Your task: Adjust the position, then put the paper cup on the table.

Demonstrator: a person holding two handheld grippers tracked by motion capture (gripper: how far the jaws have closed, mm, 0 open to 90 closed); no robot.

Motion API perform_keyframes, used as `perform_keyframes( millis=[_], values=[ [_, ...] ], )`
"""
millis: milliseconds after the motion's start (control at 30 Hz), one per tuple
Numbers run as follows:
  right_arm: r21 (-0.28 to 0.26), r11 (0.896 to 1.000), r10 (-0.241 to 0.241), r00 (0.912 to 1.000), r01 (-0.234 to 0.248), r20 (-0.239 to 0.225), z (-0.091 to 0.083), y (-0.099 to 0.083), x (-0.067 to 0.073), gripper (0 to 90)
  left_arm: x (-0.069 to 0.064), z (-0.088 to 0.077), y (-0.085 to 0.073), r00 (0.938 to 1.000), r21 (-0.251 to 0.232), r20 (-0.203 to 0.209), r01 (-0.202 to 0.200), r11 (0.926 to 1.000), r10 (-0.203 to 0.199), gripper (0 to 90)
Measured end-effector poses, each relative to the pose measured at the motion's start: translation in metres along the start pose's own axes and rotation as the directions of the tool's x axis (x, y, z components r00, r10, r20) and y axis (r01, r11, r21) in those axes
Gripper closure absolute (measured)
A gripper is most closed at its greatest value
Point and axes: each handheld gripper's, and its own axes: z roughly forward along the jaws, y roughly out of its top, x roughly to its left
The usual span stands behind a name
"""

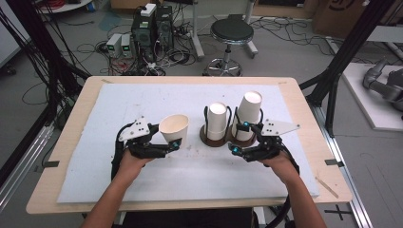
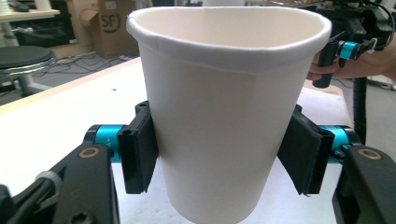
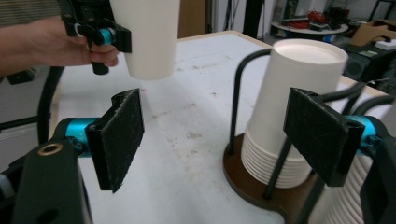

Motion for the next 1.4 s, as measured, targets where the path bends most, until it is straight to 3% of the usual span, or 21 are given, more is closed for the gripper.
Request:
perform_keyframes(
  millis=[100, 400, 600, 700, 967, 1267, 1400],
  values=[
    [0.010, 1.000, 0.000, 0.9998, 0.000, 0.018, -0.002, -0.003, -0.001, 20.9, 0.003, -0.005, 0.000, 0.9995, -0.013, -0.029, 0.013, 0.9998, -0.013, 35.6],
    [0.015, 1.000, 0.004, 0.9992, -0.005, 0.039, -0.014, -0.009, -0.002, 21.0, 0.011, -0.008, 0.004, 0.9977, -0.030, -0.063, 0.023, 0.9993, -0.025, 35.6],
    [0.018, 1.000, 0.009, 0.9971, -0.010, 0.075, -0.027, -0.013, -0.007, 21.0, 0.023, -0.017, 0.008, 0.9925, -0.043, -0.118, 0.025, 0.9988, -0.030, 35.5],
    [0.015, 1.000, 0.012, 0.9957, -0.013, 0.091, -0.033, -0.015, -0.010, 20.9, 0.032, -0.024, 0.011, 0.9850, -0.073, -0.164, 0.043, 0.9964, -0.055, 35.6],
    [0.022, 0.999, 0.029, 0.9916, -0.032, 0.126, -0.047, -0.024, -0.015, 20.9, 0.056, -0.035, 0.018, 0.9500, -0.104, -0.304, 0.040, 0.9938, -0.070, 35.7],
    [0.009, 0.999, 0.048, 0.9868, -0.050, 0.155, -0.058, -0.031, -0.022, 20.9, 0.080, -0.034, 0.011, 0.9193, -0.081, -0.387, 0.042, 0.9958, -0.070, 35.6],
    [0.010, 0.999, 0.051, 0.9869, -0.053, 0.153, -0.058, -0.032, -0.023, 21.0, 0.090, -0.030, 0.004, 0.9065, -0.072, -0.413, 0.065, 0.9953, -0.089, 35.6]
  ],
)
